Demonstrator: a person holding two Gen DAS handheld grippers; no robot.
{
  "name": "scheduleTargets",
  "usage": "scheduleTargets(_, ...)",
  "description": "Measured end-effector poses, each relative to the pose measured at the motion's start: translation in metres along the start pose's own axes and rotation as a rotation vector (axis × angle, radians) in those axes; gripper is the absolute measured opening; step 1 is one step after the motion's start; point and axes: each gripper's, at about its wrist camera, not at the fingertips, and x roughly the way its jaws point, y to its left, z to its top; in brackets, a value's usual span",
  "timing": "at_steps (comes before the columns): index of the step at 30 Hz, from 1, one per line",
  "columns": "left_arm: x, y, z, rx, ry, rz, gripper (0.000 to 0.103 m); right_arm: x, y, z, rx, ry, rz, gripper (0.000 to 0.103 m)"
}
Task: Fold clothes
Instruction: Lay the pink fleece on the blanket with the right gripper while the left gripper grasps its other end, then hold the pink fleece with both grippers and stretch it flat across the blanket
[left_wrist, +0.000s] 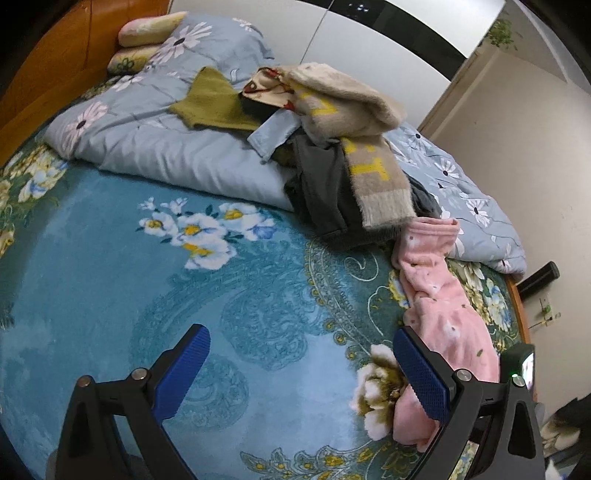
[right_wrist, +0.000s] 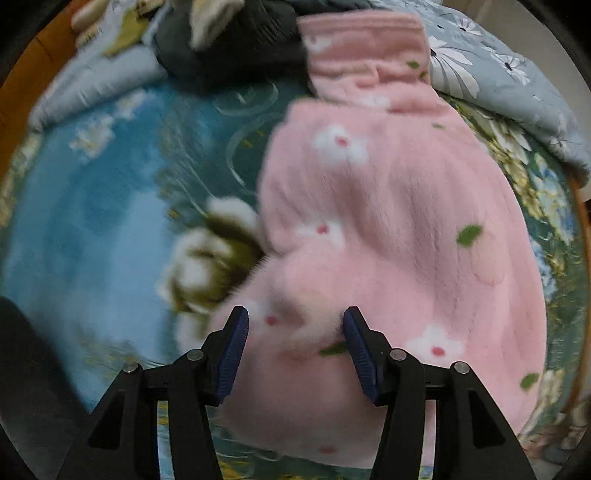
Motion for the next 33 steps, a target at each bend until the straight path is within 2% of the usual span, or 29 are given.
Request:
scheduleTargets(1, 0.002, -0.001, -0.001, -0.004, 0.006, -0.007, 0.101, 0.001, -0.006, -0.003, 0.016, 0.005, -0.014, 0.032)
scheduleTargets(2, 0.003, -0.001, -0.001, -0.009, 0.011, -0.013, 0.101, 0.0, -0.014, -0.006, 0.046, 0.003, -0.029, 0.022)
scheduleTargets(3, 0.006, -0.004, -0.002, -0.008, 0.019, -0.025, 0.101, -0.002, -0.023, -0.01, 0.078, -0.001, -0.039, 0.006)
scheduleTargets(6, 0.015, -0.017, -0.005, -0.005, 0.052, -0.07, 0.101, -0.018, -0.052, -0.018, 0.194, -0.048, -0.018, 0.006)
scheduleTargets(8, 0.022, -0.025, -0.006, -0.004, 0.078, -0.103, 0.101, -0.037, -0.062, -0.023, 0.23, -0.105, 0.03, 0.005)
scheduleTargets(14, 0.069, -0.055, -0.021, -0.157, 0.287, -0.303, 0.1, -0.089, -0.045, -0.027, 0.153, -0.232, 0.237, 0.005)
scheduleTargets(18, 0.106, -0.08, -0.038, -0.291, 0.441, -0.415, 0.099, -0.104, -0.029, -0.036, 0.096, -0.239, 0.289, 0.005)
scheduleTargets(20, 0.122, -0.094, -0.046, -0.329, 0.518, -0.445, 0.099, -0.106, -0.024, -0.042, 0.078, -0.239, 0.308, 0.005)
scheduleTargets(22, 0.131, -0.106, -0.052, -0.326, 0.561, -0.455, 0.099, -0.109, -0.018, -0.047, 0.062, -0.239, 0.328, 0.005)
scheduleTargets(26, 0.14, -0.125, -0.057, -0.31, 0.597, -0.472, 0.099, -0.117, -0.011, -0.053, 0.028, -0.247, 0.379, 0.005)
scheduleTargets(28, 0.141, -0.126, -0.059, -0.34, 0.606, -0.493, 0.096, -0.123, -0.007, -0.059, 0.01, -0.253, 0.414, 0.005)
scheduleTargets(31, 0.143, -0.127, -0.063, -0.385, 0.62, -0.525, 0.084, -0.125, -0.002, -0.063, -0.005, -0.248, 0.45, 0.005)
scheduleTargets(33, 0.141, -0.126, -0.061, -0.385, 0.61, -0.524, 0.064, -0.125, 0.002, -0.064, -0.012, -0.243, 0.47, 0.005)
